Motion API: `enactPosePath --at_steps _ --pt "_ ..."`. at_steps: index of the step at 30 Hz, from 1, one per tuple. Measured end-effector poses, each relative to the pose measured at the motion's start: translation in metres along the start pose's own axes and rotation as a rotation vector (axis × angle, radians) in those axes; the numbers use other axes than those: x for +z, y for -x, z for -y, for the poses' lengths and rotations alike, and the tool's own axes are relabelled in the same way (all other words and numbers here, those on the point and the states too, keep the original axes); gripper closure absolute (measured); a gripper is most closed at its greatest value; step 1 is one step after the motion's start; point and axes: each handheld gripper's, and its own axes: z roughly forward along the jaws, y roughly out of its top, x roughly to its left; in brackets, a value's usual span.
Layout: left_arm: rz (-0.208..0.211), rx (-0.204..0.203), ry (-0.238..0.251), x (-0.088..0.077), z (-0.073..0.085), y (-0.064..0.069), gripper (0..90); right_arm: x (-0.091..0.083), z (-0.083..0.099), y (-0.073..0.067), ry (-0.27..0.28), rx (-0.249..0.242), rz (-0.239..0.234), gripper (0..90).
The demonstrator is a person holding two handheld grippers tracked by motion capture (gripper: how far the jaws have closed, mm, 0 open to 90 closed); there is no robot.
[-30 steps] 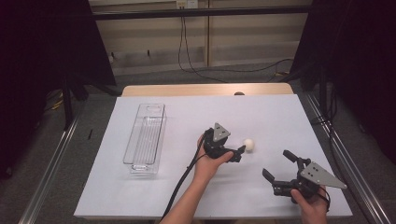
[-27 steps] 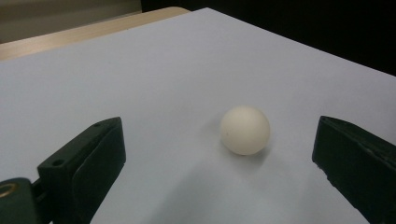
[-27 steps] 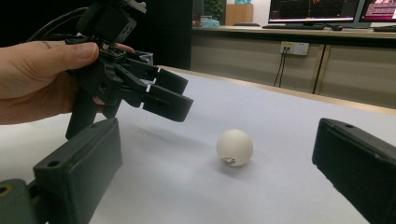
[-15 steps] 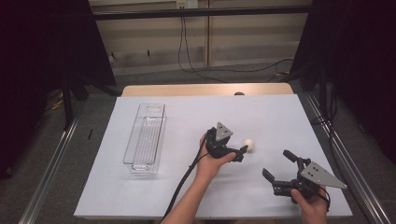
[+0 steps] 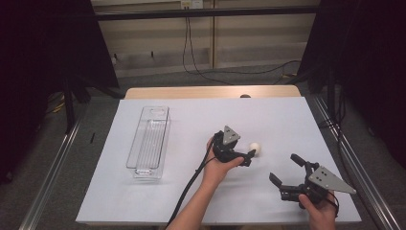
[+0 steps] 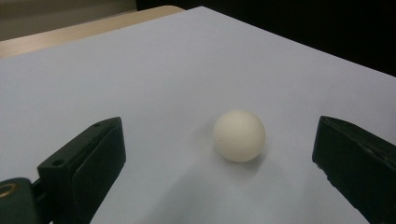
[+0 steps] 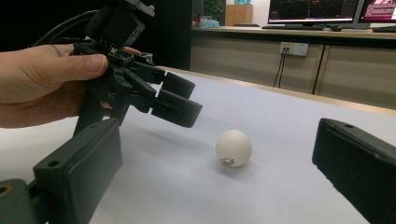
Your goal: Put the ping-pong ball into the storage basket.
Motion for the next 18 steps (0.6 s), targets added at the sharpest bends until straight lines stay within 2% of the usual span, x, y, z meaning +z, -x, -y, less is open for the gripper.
enactPosePath --at_steps 18 --pt "0.000 -0.002 -0.009 0.0069 0.0020 0.0001 3.0 0.0005 0.0002 0.0003 0.001 -0.002 -0.001 1.0"
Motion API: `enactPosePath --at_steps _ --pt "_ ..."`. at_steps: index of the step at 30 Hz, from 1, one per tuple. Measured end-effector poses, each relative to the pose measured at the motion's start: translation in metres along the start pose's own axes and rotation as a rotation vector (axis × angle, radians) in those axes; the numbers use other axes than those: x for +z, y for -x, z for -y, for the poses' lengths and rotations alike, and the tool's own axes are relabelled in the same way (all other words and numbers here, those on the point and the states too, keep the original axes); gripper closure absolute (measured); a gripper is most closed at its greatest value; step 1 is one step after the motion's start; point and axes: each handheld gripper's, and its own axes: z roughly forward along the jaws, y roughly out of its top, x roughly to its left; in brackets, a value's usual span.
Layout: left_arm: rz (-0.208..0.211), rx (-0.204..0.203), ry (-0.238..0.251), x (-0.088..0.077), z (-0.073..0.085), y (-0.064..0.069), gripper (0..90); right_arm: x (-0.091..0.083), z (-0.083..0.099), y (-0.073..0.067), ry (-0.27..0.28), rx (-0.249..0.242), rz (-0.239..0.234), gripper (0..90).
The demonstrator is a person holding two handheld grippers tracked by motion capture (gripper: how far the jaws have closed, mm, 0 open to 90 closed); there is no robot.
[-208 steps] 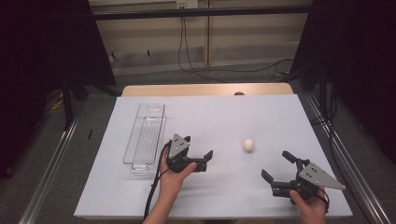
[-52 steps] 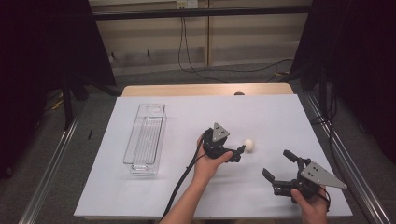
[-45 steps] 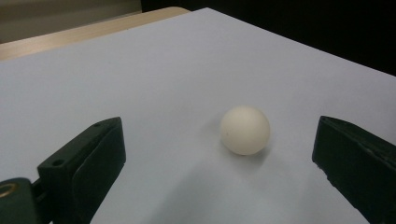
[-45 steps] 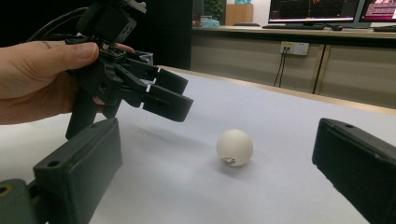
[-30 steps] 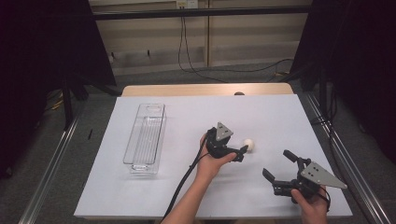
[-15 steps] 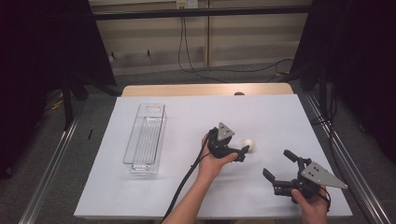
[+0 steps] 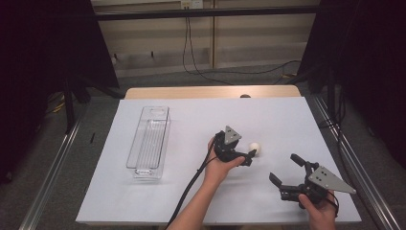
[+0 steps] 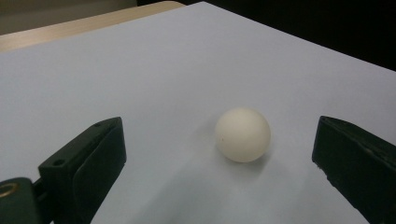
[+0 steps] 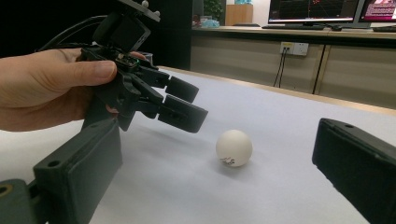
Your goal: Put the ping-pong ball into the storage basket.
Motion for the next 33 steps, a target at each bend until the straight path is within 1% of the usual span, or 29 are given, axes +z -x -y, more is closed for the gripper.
enactPosePath --at_steps 1,2,4,5,9,10,11,14,15,16,17,19,21,22,25,26,27,28,31,32,33 --pt "-0.003 -0.003 0.002 0.001 0.000 0.000 3.0 0.000 0.000 0.000 0.000 0.000 0.000 1.0" --pt "-0.007 0.002 -0.007 0.001 0.000 0.000 3.1 0.000 0.000 0.000 0.000 0.001 0.000 1.0" --pt "-0.008 -0.003 -0.011 0.002 0.001 0.000 3.1 -0.001 0.000 0.000 -0.004 0.003 -0.004 1.0" --pt "-0.006 0.001 -0.011 0.002 0.001 -0.001 3.1 -0.001 0.000 0.000 -0.003 0.003 -0.003 1.0" --pt "-0.005 -0.013 -0.007 0.003 0.000 0.000 3.1 -0.001 0.000 0.000 -0.002 0.004 -0.002 1.0" --pt "-0.008 0.000 -0.017 0.003 -0.001 0.000 3.1 -0.001 0.000 0.000 -0.001 0.004 -0.002 1.0" --pt "-0.002 0.006 -0.017 0.004 -0.001 0.000 3.0 0.000 0.000 0.000 0.002 0.004 0.001 1.0" --pt "-0.002 0.012 -0.024 0.005 -0.005 0.003 3.0 0.000 0.000 0.000 0.001 0.005 0.001 1.0" --pt "0.001 0.008 -0.017 0.005 -0.005 0.003 3.0 0.000 0.000 0.000 0.002 0.006 0.001 1.0" --pt "-0.005 0.008 -0.026 0.006 -0.006 0.003 3.0 -0.001 0.000 0.000 0.002 0.006 0.001 1.0" --pt "-0.003 0.012 -0.018 0.007 -0.006 0.003 3.0 -0.001 0.000 0.000 0.001 0.002 0.000 1.0" --pt "0.001 0.003 -0.019 0.007 -0.006 0.004 3.0 -0.001 0.000 0.000 0.001 0.001 -0.001 1.0" --pt "-0.005 -0.001 -0.022 0.007 -0.006 0.004 3.0 0.000 0.000 0.000 0.001 0.006 0.000 1.1" --pt "0.007 0.003 -0.012 0.008 -0.006 0.003 2.9 0.000 0.000 0.001 0.001 0.000 -0.006 1.0" --pt "-0.004 0.005 -0.017 0.008 -0.007 0.004 2.9 0.000 0.000 0.000 -0.003 0.003 -0.002 1.0" --pt "-0.004 0.006 -0.026 0.008 -0.007 0.004 2.9 0.000 0.000 -0.001 -0.003 0.003 -0.002 1.0" --pt "0.001 0.003 -0.018 0.008 -0.006 0.005 2.9 0.000 0.000 0.000 -0.003 0.003 -0.002 1.0" --pt "0.003 0.009 -0.025 0.008 -0.006 0.005 2.9 0.000 0.000 0.000 -0.001 0.001 -0.001 1.0" --pt "-0.001 0.008 -0.030 0.010 -0.007 0.006 2.9 0.000 0.000 0.000 0.000 0.001 0.000 1.0" --pt "0.000 0.011 -0.031 0.010 -0.007 0.006 2.9 0.000 0.000 0.000 0.001 -0.001 0.000 1.0" --pt "0.002 0.005 -0.024 0.012 -0.007 0.006 2.9 0.000 0.000 0.000 0.000 0.001 0.000 1.0"
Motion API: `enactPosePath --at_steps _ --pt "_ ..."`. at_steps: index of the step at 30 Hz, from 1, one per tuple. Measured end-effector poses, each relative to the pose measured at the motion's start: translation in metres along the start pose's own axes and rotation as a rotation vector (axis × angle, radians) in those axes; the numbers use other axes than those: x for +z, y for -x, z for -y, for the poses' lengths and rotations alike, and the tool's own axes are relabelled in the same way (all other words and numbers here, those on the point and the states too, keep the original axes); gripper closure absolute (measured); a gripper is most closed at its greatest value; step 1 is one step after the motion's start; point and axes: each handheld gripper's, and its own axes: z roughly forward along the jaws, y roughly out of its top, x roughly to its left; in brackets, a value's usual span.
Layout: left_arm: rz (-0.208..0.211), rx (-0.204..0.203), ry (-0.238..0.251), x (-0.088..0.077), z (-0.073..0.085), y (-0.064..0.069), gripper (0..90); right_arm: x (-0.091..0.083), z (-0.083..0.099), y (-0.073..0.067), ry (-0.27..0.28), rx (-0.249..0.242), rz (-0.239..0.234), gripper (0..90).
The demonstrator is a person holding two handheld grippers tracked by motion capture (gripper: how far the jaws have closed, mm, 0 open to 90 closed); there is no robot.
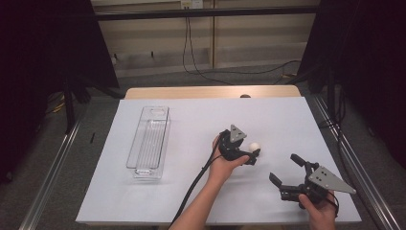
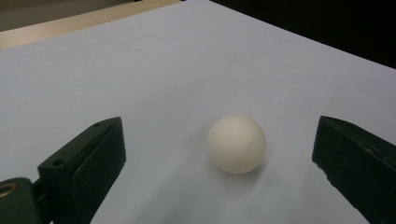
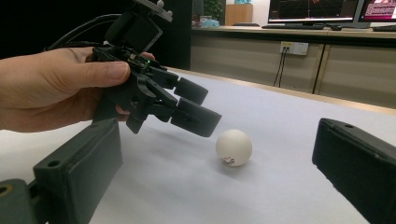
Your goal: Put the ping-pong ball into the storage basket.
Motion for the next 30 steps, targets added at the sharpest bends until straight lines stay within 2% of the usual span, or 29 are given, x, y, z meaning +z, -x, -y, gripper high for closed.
enactPosePath --at_steps 17,21,23,24,26,28,30 --pt "0.022 0.000 -0.010 0.014 -0.001 0.002 2.8 0.000 0.001 0.000 -0.002 0.003 -0.005 1.0" --pt "0.007 0.012 -0.027 0.015 -0.001 0.004 2.7 0.000 0.001 0.000 -0.002 0.007 0.000 1.0" --pt "0.027 0.000 -0.026 0.017 -0.001 0.005 2.5 0.000 0.001 0.000 -0.001 0.005 -0.002 1.0" --pt "0.021 0.014 -0.038 0.017 -0.002 0.005 2.6 0.000 0.001 0.000 -0.001 0.003 -0.003 1.0" --pt "0.012 0.008 -0.037 0.018 -0.002 0.005 2.6 0.000 0.001 0.000 0.001 0.006 -0.002 1.1" --pt "0.025 -0.011 -0.037 0.019 -0.002 0.005 2.8 0.000 0.000 0.000 0.000 0.006 0.001 1.1" --pt "0.021 -0.002 -0.052 0.019 -0.003 0.006 3.5 0.000 0.000 0.001 0.000 0.001 -0.001 1.0"
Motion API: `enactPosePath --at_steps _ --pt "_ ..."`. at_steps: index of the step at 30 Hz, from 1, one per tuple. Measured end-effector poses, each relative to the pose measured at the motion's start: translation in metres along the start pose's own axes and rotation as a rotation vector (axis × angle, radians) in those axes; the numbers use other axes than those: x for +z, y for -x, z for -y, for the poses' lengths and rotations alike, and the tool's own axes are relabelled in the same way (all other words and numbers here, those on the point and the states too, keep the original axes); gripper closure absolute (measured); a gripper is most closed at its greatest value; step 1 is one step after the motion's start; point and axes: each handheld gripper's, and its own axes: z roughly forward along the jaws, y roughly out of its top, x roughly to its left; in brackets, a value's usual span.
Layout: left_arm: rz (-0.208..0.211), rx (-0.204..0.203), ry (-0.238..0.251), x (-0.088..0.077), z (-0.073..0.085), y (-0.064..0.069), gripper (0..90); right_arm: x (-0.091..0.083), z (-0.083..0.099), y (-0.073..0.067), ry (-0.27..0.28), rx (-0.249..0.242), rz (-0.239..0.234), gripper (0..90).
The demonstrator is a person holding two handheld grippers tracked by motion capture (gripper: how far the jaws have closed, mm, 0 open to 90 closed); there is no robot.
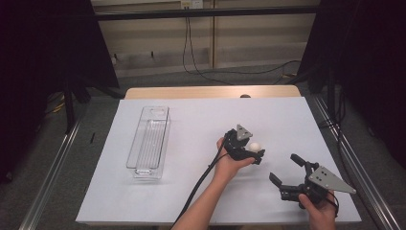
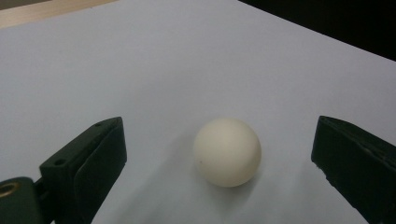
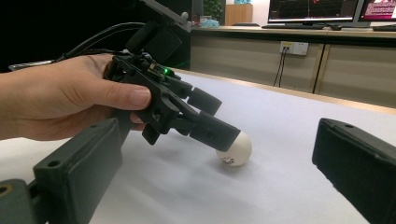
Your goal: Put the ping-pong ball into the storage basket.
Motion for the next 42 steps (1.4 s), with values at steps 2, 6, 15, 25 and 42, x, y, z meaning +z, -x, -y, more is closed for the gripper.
enactPosePath --at_steps 2,6,15,25,42 --pt "0.001 0.002 -0.010 0.000 -0.001 0.001 3.8 0.000 0.000 0.000 0.001 0.001 0.001 1.0" --pt "0.000 0.021 -0.016 0.001 -0.002 0.000 8.5 0.000 0.000 0.000 0.003 0.004 0.003 1.1" --pt "0.016 0.033 -0.068 0.009 -0.002 0.000 16.9 -0.001 0.000 0.000 0.003 0.009 0.002 1.1" --pt "0.030 0.024 -0.120 0.020 0.001 -0.002 28.5 -0.002 0.000 0.001 0.004 0.008 0.004 1.1" --pt "0.070 0.023 -0.151 0.004 -0.001 -0.007 51.3 -0.001 0.000 0.000 0.004 0.008 0.002 1.1"
